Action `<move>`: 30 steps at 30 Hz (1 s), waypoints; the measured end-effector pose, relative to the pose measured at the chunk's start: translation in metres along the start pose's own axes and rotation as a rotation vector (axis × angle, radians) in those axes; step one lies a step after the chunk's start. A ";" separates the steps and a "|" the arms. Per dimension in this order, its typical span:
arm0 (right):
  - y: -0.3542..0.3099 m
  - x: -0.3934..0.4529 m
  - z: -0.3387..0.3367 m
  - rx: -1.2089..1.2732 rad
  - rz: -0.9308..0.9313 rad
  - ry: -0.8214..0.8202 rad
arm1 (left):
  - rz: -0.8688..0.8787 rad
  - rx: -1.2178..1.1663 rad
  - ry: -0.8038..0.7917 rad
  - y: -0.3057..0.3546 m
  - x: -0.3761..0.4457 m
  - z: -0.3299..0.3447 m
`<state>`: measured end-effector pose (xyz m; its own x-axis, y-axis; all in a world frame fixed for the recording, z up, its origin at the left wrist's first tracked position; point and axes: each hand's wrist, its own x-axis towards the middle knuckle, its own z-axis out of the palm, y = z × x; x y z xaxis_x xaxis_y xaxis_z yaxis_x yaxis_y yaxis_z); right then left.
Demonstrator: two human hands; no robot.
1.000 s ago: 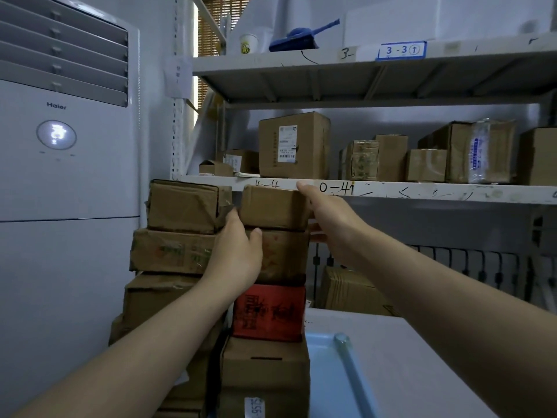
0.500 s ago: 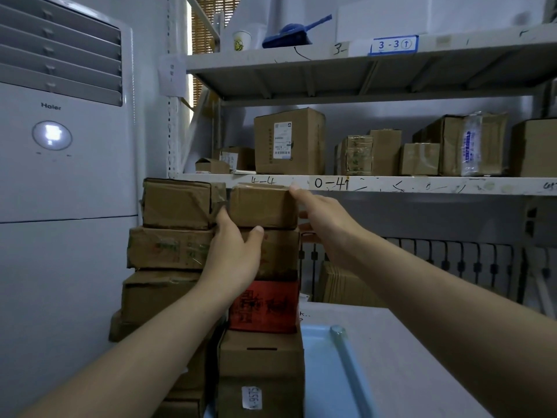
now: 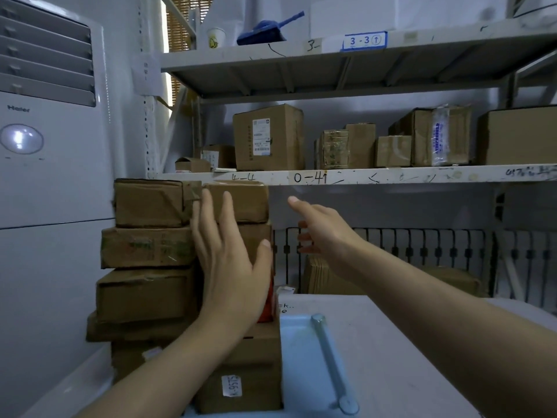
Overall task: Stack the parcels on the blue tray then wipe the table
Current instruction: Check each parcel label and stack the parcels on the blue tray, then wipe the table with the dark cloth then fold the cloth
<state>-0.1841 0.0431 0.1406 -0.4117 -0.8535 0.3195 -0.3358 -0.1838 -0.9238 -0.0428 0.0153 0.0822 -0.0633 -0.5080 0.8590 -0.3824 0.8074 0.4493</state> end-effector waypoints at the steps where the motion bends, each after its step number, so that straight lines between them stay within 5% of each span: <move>1: 0.006 -0.003 -0.006 -0.006 0.003 0.006 | 0.056 0.013 -0.022 0.004 -0.006 0.006; 5: 0.033 -0.020 -0.037 0.008 0.044 0.045 | 0.105 -0.061 -0.226 0.019 -0.033 0.042; 13: 0.108 -0.067 -0.143 -0.021 0.230 0.238 | -0.095 -0.124 -0.657 0.053 -0.097 0.130; 20: 0.171 -0.120 -0.240 -0.134 0.398 0.430 | -0.022 -0.048 -1.073 0.083 -0.155 0.198; 25: 0.216 -0.156 -0.302 -0.422 0.478 0.570 | 0.097 -0.013 -1.227 0.100 -0.182 0.233; 30: 0.248 -0.192 -0.356 -1.089 0.645 0.598 | 0.154 0.032 -1.325 0.111 -0.199 0.255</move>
<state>-0.4898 0.3349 -0.0743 -0.9454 -0.2559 0.2017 -0.3183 0.8579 -0.4033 -0.3079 0.1293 -0.1016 -0.9427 -0.3335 0.0066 -0.3105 0.8844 0.3486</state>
